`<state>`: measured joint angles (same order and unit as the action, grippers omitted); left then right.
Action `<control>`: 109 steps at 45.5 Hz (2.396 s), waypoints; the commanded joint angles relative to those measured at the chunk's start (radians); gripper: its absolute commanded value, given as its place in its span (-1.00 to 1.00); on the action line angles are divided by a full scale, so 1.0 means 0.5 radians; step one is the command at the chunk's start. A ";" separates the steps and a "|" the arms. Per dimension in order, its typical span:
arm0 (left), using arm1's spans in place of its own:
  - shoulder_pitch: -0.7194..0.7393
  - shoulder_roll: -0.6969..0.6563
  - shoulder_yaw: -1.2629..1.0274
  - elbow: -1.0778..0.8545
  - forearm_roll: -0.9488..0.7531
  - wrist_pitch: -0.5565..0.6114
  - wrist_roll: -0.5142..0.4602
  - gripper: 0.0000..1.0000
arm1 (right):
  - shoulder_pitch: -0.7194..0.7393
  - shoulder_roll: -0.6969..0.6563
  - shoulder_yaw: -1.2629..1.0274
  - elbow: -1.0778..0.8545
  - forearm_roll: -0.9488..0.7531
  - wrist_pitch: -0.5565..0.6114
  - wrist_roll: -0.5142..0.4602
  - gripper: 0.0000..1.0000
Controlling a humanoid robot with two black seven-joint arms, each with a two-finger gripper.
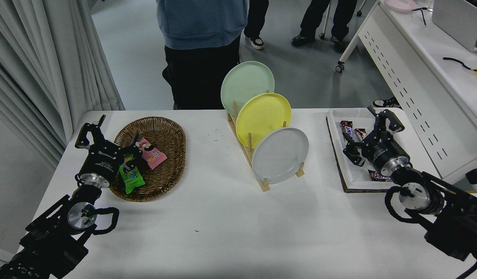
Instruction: Place the plate on the table
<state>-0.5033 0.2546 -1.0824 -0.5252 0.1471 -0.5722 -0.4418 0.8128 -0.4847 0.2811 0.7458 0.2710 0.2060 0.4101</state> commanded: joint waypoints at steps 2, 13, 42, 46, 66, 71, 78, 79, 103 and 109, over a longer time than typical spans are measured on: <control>0.000 0.000 -0.001 -0.002 0.000 0.000 0.000 1.00 | 0.313 -0.193 -0.592 0.165 0.258 0.005 -0.001 0.98; 0.000 0.000 0.002 -0.002 0.000 0.000 0.000 1.00 | 0.678 -0.209 -1.148 0.245 0.342 0.036 -0.004 0.98; 0.000 0.000 0.002 -0.002 0.000 0.000 0.000 1.00 | 1.099 -0.129 -1.731 0.496 0.348 0.005 -0.117 0.98; 0.000 0.000 -0.001 -0.002 0.000 0.000 0.000 1.00 | 1.090 -0.126 -1.691 0.493 0.357 0.005 -0.332 0.98; 0.000 0.000 -0.001 0.001 0.000 0.000 0.000 1.00 | 0.997 -0.055 -1.323 0.490 0.320 -0.178 -0.783 0.98; 0.000 0.000 0.002 0.001 0.000 0.000 0.000 1.00 | 1.025 0.055 -1.311 0.487 0.228 -0.277 -0.783 0.98; 0.000 0.000 -0.001 -0.002 0.000 0.000 0.000 1.00 | 1.031 0.129 -1.219 0.496 0.200 -0.344 -0.786 0.98; 0.000 0.000 -0.001 -0.002 0.000 0.000 0.000 1.00 | 1.028 0.138 -1.210 0.496 0.200 -0.366 -0.786 0.98; 0.000 0.000 0.002 0.001 0.000 0.000 0.000 1.00 | 1.028 0.304 -1.194 0.475 0.114 -0.461 -0.786 0.97; 0.000 0.000 0.002 0.001 0.000 0.000 0.000 1.00 | 1.028 0.359 -1.185 0.466 0.115 -0.458 -0.786 0.98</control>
<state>-0.5033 0.2547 -1.0821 -0.5252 0.1473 -0.5722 -0.4418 1.3273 -0.3513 -0.3199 0.9860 0.3352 -0.0193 0.0176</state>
